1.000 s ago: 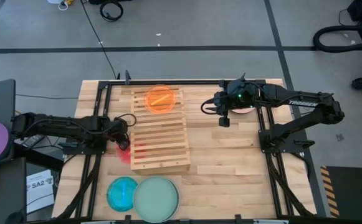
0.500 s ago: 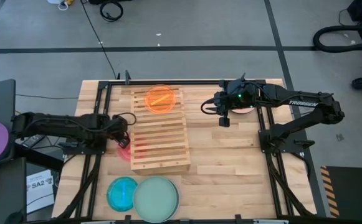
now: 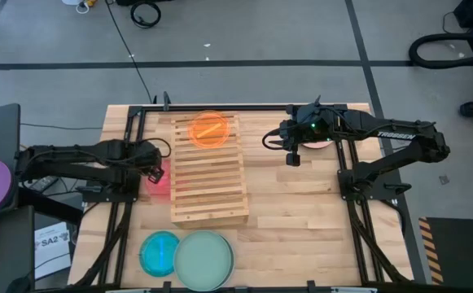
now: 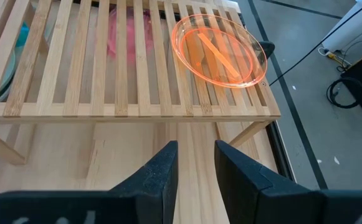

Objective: Place and stack plates onto a shelf
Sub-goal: Stack the pink transparent plate on the orange transparent plate

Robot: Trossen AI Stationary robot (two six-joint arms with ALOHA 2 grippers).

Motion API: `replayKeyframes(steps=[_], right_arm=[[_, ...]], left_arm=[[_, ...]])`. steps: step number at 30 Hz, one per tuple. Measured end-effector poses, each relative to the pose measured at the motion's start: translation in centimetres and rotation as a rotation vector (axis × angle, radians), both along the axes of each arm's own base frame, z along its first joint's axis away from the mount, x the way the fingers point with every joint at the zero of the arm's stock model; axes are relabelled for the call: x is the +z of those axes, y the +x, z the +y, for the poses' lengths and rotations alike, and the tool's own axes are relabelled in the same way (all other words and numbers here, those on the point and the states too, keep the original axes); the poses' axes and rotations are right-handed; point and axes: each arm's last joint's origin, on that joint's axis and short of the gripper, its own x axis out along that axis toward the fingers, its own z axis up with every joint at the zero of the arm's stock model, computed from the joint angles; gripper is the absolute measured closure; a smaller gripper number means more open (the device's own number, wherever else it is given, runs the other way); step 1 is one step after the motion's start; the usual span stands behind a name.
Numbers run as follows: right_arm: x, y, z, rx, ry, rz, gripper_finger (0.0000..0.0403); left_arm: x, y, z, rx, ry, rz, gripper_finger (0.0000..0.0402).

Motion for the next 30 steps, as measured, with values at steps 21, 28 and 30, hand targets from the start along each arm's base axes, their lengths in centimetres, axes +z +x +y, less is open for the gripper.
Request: replayKeyframes(steps=[21, 28, 30], right_arm=[[-1.3, 1.4, 0.4, 0.023, 0.007, 0.055, 0.0292], [-2.8, 3.0, 0.9, 0.049, 0.014, 0.119, 0.0292], [-3.3, 3.5, 0.9, 0.050, 0.016, 0.139, 0.0292]], left_arm=[[8.0, -1.9, 0.4, 0.150, 0.227, -0.008, 0.0399], [11.3, -2.3, 0.5, 0.157, 0.286, -0.109, 0.0399], [12.3, -2.4, 0.5, 0.158, 0.302, -0.143, 0.0399]])
